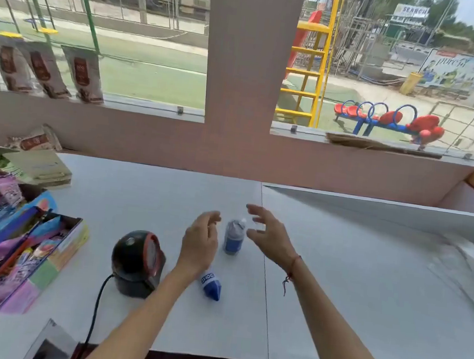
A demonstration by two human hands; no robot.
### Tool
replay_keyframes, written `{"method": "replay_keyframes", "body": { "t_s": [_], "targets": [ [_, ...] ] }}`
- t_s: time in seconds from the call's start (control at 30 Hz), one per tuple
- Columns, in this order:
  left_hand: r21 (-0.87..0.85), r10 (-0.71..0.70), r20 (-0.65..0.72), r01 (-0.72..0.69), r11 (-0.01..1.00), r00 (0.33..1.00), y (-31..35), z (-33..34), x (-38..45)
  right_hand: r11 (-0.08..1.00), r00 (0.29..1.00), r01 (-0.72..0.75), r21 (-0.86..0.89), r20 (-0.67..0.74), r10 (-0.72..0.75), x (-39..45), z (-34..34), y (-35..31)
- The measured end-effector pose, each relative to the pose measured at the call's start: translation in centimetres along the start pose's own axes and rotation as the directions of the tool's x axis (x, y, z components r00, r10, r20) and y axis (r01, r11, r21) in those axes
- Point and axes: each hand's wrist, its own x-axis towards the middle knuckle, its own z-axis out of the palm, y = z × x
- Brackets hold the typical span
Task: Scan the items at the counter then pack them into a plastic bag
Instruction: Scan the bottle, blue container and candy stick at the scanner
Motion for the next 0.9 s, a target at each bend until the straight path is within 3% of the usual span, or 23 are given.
{"method": "replay_keyframes", "body": {
  "t_s": [0.07, 0.13, 0.27, 0.37, 0.43, 0.5, 0.57, 0.63, 0.7, 0.8, 0.9],
  "targets": [
    [0.094, -0.140, 0.097, 0.131, 0.987, 0.985, -1.9, 0.9, -0.4, 0.996, 0.981, -0.053, -0.073, 0.181, 0.066, -0.1, 1.3, 1.7],
    [0.184, -0.212, 0.189, 0.177, 0.967, 0.959, -3.9, 1.8, -0.4, 0.992, 0.964, -0.080, -0.102, 0.246, 0.103, 0.2, 2.6, 2.9],
    [0.235, -0.272, 0.242, 0.215, 0.948, 0.932, -5.4, 2.4, 1.4, 0.992, 0.970, -0.127, 0.008, 0.212, 0.122, 2.4, 4.1, 3.7],
    [0.231, -0.293, 0.245, 0.238, 0.943, 0.924, -6.2, 2.9, 2.1, 0.955, 0.972, -0.223, 0.195, 0.123, 0.202, 2.7, 4.6, 4.9],
    [0.168, -0.288, 0.244, 0.252, 0.953, 0.926, -6.2, 3.1, 2.2, 0.831, 0.934, -0.349, 0.433, 0.089, 0.345, 2.6, 4.2, 5.5],
    [0.007, -0.283, 0.329, 0.298, 0.955, 0.901, -5.9, 3.2, 1.9, 0.660, 0.866, -0.467, 0.589, 0.154, 0.476, 2.3, 3.6, 5.6],
    [-0.197, -0.265, 0.420, 0.372, 0.907, 0.868, -5.1, 3.4, 1.2, 0.608, 0.830, -0.530, 0.591, 0.215, 0.515, 2.1, 3.1, 5.2],
    [-0.314, -0.252, 0.406, 0.393, 0.864, 0.878, -4.5, 3.5, 0.5, 0.611, 0.827, -0.551, 0.568, 0.275, 0.490, 1.9, 2.9, 4.4],
    [-0.468, -0.278, 0.381, 0.443, 0.765, 0.882, -4.1, 3.4, -0.3, 0.626, 0.844, -0.535, 0.567, 0.332, 0.421, 1.5, 2.9, 3.5],
    [-0.710, -0.310, 0.419, 0.521, 0.473, 0.853, -4.2, 2.7, -1.3, 0.666, 0.897, -0.438, 0.603, 0.345, 0.277, 0.7, 2.9, 2.7],
    [-0.822, -0.332, 0.419, 0.509, 0.257, 0.845, -4.3, 1.5, -2.2, 0.728, 0.937, -0.326, 0.603, 0.310, 0.163, -0.2, 3.2, 0.6]
  ]
}}
